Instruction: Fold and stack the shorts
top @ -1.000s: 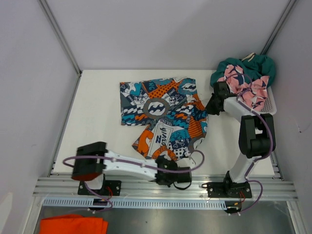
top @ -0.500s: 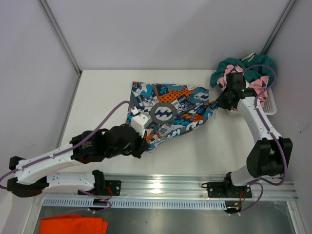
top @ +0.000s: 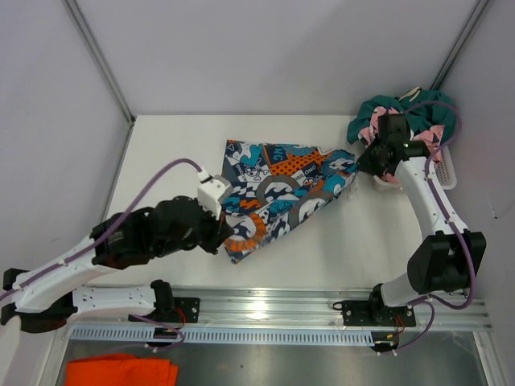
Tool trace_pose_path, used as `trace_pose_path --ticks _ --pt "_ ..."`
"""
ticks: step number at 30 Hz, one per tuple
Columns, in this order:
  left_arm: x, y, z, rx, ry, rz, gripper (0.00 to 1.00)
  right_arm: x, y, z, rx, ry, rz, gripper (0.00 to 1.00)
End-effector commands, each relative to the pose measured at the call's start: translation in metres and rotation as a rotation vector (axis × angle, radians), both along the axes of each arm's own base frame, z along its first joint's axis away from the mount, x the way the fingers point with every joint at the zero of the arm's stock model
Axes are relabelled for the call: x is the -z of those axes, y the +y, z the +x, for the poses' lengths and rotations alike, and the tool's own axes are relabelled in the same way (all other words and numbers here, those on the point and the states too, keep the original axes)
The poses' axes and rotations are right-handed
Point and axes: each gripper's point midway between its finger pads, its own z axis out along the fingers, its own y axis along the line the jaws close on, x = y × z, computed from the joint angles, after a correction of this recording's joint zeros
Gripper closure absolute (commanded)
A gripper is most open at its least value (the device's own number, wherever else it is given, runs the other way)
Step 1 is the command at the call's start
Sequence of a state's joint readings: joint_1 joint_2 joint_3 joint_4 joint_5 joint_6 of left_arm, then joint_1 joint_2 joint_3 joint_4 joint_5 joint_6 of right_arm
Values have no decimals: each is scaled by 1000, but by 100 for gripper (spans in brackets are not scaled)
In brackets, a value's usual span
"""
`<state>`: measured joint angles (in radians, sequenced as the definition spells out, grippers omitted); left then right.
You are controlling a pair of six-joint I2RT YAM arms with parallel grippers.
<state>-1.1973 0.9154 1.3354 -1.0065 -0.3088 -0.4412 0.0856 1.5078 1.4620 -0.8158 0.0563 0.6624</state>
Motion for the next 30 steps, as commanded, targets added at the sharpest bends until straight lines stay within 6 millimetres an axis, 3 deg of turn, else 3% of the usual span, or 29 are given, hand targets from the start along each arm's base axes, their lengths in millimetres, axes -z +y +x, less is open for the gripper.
trace_pose_path --ticks 1,6,7,8,9,10,11,15,18,19,23,30 --pt "41 -14 -14 111 61 49 100 18 -7 -28 27 47 -7 100" --pt "81 -22 -31 163 148 25 100 49 -15 -68 76 73 -6 100" --pt "81 -26 -34 175 150 5 100 67 -14 -83 82 111 2 100" --pt "94 -26 -37 182 170 19 100 64 -13 -90 81 85 13 100" --pt "95 -28 -39 190 170 8 100 67 -11 -93 75 75 25 100" --pt "95 -31 -41 197 158 1 96 77 -10 -102 71 90 28 100" --pt "100 -32 -43 200 157 13 91 75 -9 -104 71 74 31 100" --pt "111 -45 -62 265 107 98 78 81 -12 -108 75 96 7 100" --pt "137 -57 -68 278 77 232 74 85 -12 -103 75 113 0 100" --pt "154 -61 -70 285 79 308 71 85 -11 -102 73 116 0 100" --pt "193 -55 -66 247 73 474 63 86 -11 -96 74 118 -4 100" --pt "229 -38 -56 155 125 534 54 88 -8 -92 57 115 6 100"
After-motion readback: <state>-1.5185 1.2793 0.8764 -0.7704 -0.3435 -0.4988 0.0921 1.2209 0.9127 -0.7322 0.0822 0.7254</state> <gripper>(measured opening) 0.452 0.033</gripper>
